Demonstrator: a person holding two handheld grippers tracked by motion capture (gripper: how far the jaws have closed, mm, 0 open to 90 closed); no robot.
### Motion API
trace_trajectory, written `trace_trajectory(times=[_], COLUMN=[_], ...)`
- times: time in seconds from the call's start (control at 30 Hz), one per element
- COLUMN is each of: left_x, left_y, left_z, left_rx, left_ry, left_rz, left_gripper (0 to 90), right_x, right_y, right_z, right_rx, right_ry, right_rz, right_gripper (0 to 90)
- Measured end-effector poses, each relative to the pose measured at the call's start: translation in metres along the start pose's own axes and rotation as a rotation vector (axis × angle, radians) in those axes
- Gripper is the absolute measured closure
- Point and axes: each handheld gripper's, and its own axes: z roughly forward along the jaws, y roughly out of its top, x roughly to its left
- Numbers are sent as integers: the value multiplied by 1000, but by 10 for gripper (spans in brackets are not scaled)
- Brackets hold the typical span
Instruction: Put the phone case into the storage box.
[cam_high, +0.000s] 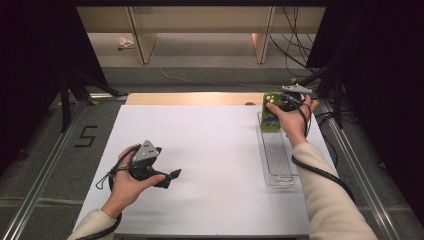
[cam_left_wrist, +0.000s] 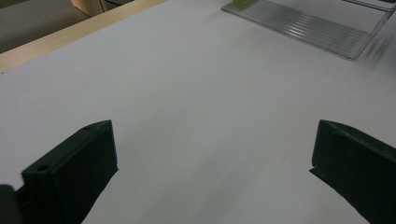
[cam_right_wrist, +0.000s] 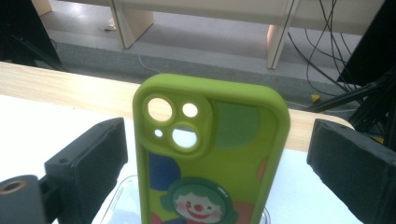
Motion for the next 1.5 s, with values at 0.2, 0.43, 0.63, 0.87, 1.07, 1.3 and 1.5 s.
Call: trace_trajectory(times=[0.2, 0.43, 0.63, 0.87, 1.07, 1.3, 1.5], left_x=[0, 0, 0, 0, -1, -1, -1], left_y=[0, 0, 0, 0, 0, 0, 0], left_z=[0, 0, 0, 0, 0, 0, 0], left_rx=[0, -1, 0, 3, 2, 2, -3], left_ry=[3, 6, 5, 1, 2, 3, 6], left_rz=[-2, -1, -2, -6, -5, -3, -2], left_gripper=[0, 0, 0, 0, 1, 1, 1], right_x=[1, 4, 5, 8, 9, 11, 11], right_y=[-1, -5, -8, -15, -20, -26, -28], right_z=[-7, -17, -26, -38, -47, -58, -66], right_rx=[4, -3, -8, -27, -28, -38, -43], right_ry=[5, 14, 27, 54, 67, 84, 97], right_rz=[-1, -16, -22, -24, -40, -55, -55], right_gripper=[75, 76, 126, 154, 154, 157, 158])
